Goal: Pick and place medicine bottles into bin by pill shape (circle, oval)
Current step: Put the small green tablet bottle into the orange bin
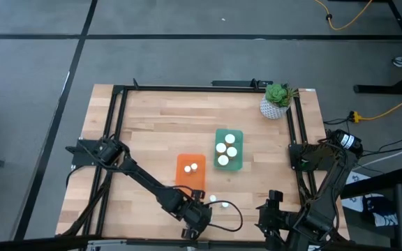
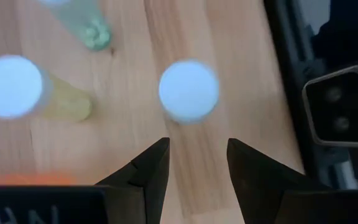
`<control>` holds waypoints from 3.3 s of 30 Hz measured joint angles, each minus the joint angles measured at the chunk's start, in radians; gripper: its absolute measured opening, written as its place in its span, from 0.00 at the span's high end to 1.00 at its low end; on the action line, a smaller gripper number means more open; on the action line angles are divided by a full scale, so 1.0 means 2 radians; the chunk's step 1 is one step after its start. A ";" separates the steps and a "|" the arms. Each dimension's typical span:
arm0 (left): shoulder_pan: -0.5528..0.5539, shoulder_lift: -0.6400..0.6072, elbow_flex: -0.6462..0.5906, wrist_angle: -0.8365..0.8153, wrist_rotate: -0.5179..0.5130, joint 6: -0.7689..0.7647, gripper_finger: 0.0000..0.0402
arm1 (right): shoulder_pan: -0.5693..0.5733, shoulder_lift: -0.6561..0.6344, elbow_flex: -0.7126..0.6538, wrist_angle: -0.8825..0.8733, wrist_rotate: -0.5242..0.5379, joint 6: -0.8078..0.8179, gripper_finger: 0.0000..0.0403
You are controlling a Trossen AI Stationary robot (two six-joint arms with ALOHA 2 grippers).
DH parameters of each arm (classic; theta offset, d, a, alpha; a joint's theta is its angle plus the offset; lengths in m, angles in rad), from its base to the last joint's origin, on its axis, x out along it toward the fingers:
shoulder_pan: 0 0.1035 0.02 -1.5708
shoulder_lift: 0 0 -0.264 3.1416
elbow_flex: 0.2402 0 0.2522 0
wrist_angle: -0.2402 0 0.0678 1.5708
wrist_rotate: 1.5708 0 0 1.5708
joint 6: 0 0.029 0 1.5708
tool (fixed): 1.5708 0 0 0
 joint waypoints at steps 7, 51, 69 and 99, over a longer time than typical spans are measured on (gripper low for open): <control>0.001 0.005 -0.001 0.012 -0.004 0.002 0.62 | 0.000 0.000 0.000 0.000 0.000 0.000 0.37; 0.008 0.004 -0.001 0.072 -0.028 0.051 0.62 | 0.000 0.000 0.000 0.000 0.000 0.000 0.37; 0.020 0.004 -0.001 0.071 -0.028 0.054 0.62 | 0.000 0.000 0.000 0.000 0.000 0.000 0.37; -0.010 -0.078 0.000 -0.003 -0.044 0.053 0.73 | 0.000 0.000 0.001 0.000 0.000 0.000 0.37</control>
